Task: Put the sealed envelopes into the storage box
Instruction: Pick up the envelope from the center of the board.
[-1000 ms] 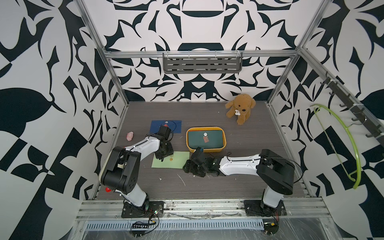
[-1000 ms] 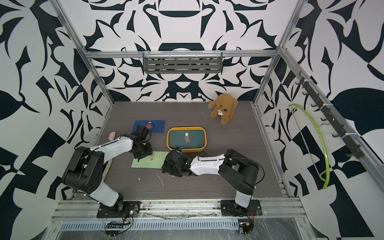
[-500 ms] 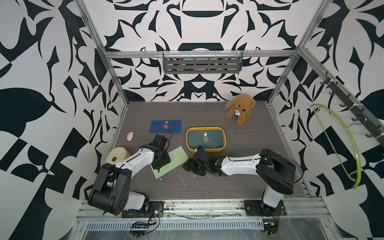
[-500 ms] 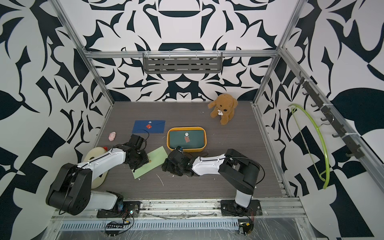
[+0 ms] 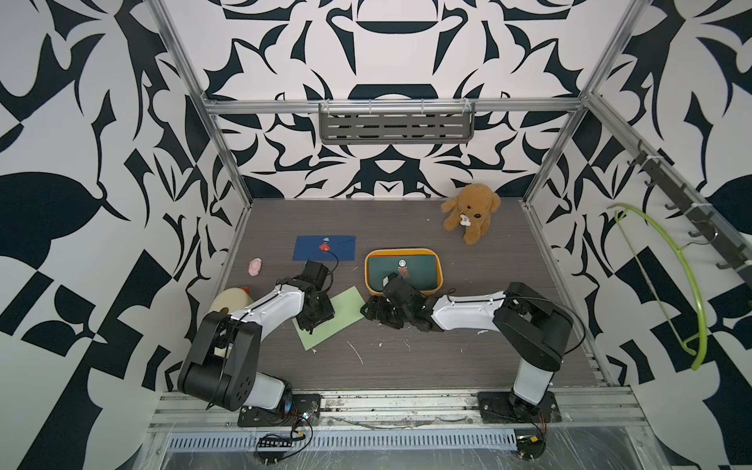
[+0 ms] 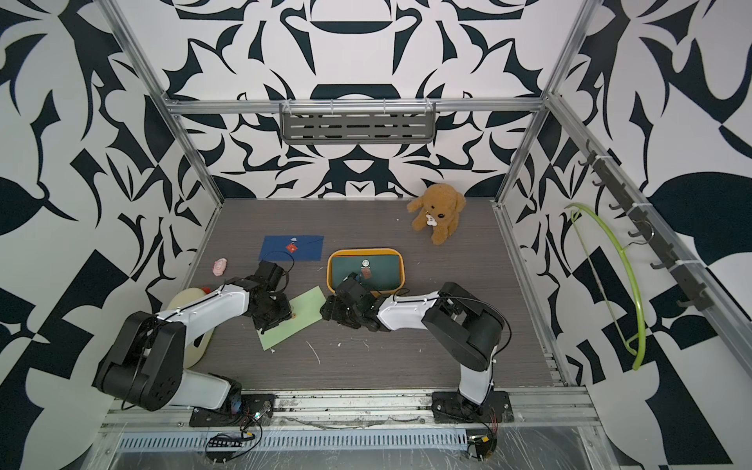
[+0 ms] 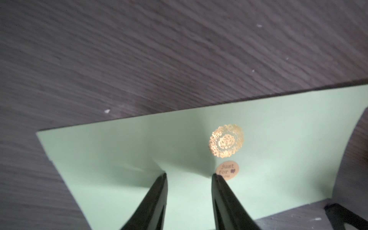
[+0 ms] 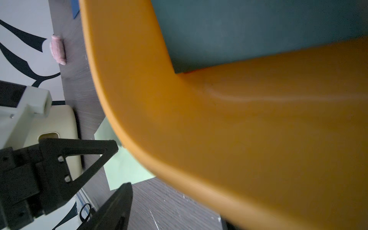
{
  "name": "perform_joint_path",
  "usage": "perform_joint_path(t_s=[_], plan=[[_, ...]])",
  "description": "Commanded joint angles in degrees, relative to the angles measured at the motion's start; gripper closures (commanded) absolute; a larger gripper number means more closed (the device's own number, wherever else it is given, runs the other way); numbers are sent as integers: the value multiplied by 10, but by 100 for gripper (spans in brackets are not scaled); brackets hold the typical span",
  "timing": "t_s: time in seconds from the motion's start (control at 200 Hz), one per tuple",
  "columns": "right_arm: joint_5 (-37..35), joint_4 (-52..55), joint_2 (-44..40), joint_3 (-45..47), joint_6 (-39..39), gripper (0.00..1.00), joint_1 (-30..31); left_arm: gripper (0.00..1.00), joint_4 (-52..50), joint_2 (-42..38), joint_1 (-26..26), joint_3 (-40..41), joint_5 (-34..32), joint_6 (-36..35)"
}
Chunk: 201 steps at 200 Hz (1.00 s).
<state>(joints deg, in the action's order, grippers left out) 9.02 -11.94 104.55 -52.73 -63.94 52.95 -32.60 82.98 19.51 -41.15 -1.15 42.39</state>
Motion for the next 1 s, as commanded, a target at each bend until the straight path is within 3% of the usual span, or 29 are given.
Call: perform_joint_path(t_s=[0.0,0.435,1.0], plan=[[13,48,37,-2,28,27,-4,59,6,40,1,19,14,-19],[42,23,66,-13,35,31,-3,61,22,58,1,19,27,-36],[54,15,65,-36,43,58,-3,64,46,62,1,28,47,-44]])
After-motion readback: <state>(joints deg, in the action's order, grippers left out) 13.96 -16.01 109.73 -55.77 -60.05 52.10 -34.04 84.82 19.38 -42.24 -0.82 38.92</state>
